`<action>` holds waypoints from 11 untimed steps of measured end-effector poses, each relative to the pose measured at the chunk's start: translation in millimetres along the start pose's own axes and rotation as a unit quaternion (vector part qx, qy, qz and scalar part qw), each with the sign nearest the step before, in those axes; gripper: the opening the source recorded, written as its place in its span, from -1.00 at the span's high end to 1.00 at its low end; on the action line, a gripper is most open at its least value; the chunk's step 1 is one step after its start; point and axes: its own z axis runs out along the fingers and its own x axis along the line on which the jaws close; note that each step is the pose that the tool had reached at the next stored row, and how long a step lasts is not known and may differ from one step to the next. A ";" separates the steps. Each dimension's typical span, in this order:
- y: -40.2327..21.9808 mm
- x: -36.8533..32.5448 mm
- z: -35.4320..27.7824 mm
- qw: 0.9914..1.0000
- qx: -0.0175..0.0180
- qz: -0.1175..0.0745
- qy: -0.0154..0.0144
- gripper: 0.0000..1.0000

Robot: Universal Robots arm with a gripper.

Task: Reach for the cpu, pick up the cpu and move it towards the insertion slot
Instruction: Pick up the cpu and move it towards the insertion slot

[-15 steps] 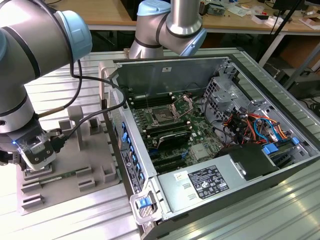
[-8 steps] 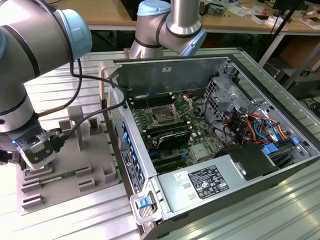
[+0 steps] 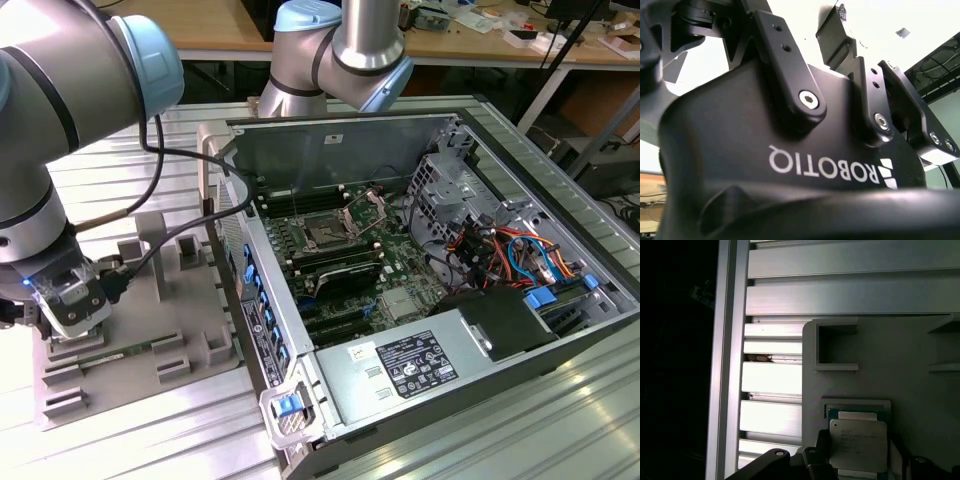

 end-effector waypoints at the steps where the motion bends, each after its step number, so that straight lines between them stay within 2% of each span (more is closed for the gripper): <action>1: 0.0 0.0 -0.3 1.000 0.000 0.000 0.000 -0.09; 11: 0.2 0.0 -3.8 1.000 0.000 0.000 0.000 -0.09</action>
